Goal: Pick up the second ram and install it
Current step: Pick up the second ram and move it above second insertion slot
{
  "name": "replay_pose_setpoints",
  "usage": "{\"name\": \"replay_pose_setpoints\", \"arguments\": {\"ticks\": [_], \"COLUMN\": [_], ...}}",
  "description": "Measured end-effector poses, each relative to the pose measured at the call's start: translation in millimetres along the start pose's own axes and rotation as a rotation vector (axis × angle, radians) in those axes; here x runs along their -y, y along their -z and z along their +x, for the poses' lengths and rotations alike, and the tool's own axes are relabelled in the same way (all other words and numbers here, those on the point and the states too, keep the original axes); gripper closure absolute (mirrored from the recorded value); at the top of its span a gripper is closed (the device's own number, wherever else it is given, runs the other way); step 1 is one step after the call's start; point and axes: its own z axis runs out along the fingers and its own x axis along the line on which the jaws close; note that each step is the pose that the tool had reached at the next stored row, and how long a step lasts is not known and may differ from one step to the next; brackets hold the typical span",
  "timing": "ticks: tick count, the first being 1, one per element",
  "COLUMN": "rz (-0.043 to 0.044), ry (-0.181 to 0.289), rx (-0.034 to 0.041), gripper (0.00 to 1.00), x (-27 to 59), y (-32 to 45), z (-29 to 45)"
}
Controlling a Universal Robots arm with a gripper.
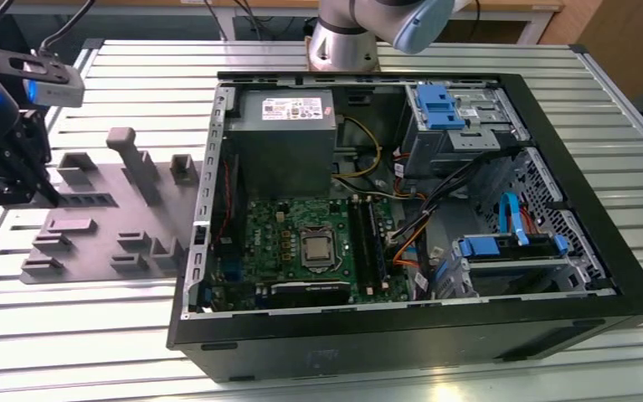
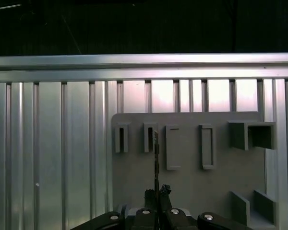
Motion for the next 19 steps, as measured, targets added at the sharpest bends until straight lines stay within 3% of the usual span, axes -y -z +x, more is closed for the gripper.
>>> {"name": "replay_pose_setpoints", "arguments": {"ticks": [14,19], "rz": [0.0015,0.0016], "ry": [0.000,0.000], "rx": [0.0019,0.0022], "gripper": [0.86,0.86], "x": [-0.1,-0.2], "y": [21.6,25.8], "z": [-0.1,-0.2]}}
